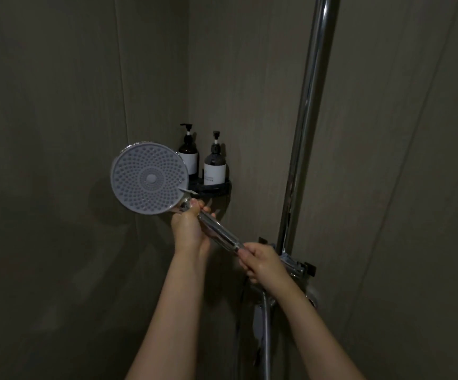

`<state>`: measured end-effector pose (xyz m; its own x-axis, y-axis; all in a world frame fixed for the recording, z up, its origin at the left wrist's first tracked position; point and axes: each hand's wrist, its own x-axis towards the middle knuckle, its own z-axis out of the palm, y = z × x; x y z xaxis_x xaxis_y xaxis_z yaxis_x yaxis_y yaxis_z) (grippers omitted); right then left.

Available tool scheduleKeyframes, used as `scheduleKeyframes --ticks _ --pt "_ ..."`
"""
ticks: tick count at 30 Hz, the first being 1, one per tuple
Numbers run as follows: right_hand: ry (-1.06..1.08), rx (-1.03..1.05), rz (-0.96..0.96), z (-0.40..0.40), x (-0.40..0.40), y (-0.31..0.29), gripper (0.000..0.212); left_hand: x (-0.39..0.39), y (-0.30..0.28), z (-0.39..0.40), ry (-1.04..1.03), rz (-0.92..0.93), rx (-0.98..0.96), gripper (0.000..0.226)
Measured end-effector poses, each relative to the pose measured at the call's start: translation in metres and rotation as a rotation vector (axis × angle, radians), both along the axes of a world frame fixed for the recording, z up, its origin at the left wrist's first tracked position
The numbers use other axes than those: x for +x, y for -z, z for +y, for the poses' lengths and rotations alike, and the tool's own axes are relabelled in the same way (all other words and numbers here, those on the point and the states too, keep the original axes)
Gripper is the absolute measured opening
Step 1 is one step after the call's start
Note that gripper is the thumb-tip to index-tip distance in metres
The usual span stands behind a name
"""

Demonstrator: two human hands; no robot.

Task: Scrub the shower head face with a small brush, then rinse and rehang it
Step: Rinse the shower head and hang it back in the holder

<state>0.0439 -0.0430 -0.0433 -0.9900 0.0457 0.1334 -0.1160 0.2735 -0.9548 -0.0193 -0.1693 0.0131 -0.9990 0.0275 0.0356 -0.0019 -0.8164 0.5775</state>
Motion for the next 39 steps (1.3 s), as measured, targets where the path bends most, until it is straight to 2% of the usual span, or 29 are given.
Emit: scheduleKeyframes --ticks 2,4,6,8,10,12,14,17,18,20,23,25,26,28,29,30,31,32,34,36,37,39 --pt "-0.052 -0.211 -0.113 0.002 0.0 -0.004 0.028 0.002 -0.001 0.0 0.026 0.005 0.013 0.02" --pt "-0.058 -0.19 -0.137 0.001 0.002 -0.009 0.023 0.003 -0.001 0.0 0.039 0.0 0.02 0.02" --pt "0.005 0.053 -0.039 -0.003 0.004 -0.01 0.004 0.003 0.0 0.001 0.02 -0.019 0.0 0.019" --pt "0.135 0.267 0.075 -0.007 0.003 -0.005 0.021 0.003 -0.002 0.003 -0.006 -0.036 -0.012 0.018" --pt "0.286 0.444 0.148 -0.014 0.0 -0.002 0.018 0.004 -0.006 0.006 -0.001 -0.04 -0.006 0.019" --pt "0.352 0.59 0.171 -0.018 -0.002 -0.003 0.016 0.006 -0.009 0.008 0.02 -0.033 -0.005 0.018" --pt "0.277 0.492 0.038 -0.017 -0.005 -0.011 0.018 0.006 -0.009 0.008 0.037 -0.009 -0.062 0.015" --pt "-0.035 0.152 -0.35 -0.005 -0.002 -0.026 0.021 0.003 -0.005 0.006 0.085 0.015 -0.114 0.015" --pt "-0.087 0.066 -0.399 -0.001 -0.002 -0.029 0.02 0.001 -0.004 0.006 0.104 0.027 -0.094 0.016" --pt "-0.035 0.087 -0.327 0.003 -0.004 -0.033 0.022 -0.003 -0.004 0.007 0.101 0.016 -0.043 0.016" --pt "0.332 0.458 -0.056 -0.013 -0.004 -0.031 0.025 -0.003 -0.005 0.011 0.004 -0.048 -0.052 0.005" --pt "0.485 0.649 0.046 -0.03 -0.001 -0.025 0.023 0.001 -0.008 0.017 -0.062 -0.07 -0.084 0.005" --pt "0.519 0.682 0.058 -0.035 -0.002 -0.02 0.026 0.004 -0.01 0.02 -0.093 -0.07 -0.112 0.004" --pt "0.557 0.661 0.006 -0.035 -0.01 -0.019 0.026 0.008 -0.013 0.024 -0.124 -0.047 -0.167 0.008" --pt "0.512 0.591 -0.071 -0.031 -0.014 -0.022 0.026 0.009 -0.014 0.025 -0.113 -0.025 -0.189 0.01" --pt "0.4 0.47 -0.168 -0.023 -0.018 -0.022 0.021 0.008 -0.013 0.023 -0.07 0.011 -0.212 0.011" --pt "0.206 0.307 -0.295 -0.016 -0.019 -0.023 0.009 0.006 -0.013 0.02 0.007 0.064 -0.236 0.012" --pt "-0.022 0.128 -0.411 -0.009 -0.018 -0.023 0.01 0.003 -0.012 0.017 0.103 0.119 -0.249 0.014" --pt "-0.268 -0.169 -0.508 0.004 -0.016 -0.021 0.032 0.001 -0.012 0.015 0.241 0.192 -0.243 0.019" --pt "-0.214 -0.191 -0.422 0.009 -0.018 -0.02 0.026 -0.001 -0.016 0.019 0.19 0.157 -0.23 0.02" --pt "-0.101 -0.1 -0.324 0.007 -0.021 -0.02 0.018 -0.001 -0.019 0.023 0.118 0.112 -0.22 0.019" --pt "0.188 0.18 -0.12 -0.003 -0.024 -0.019 0.016 0.001 -0.023 0.031 -0.052 0.006 -0.198 0.015"
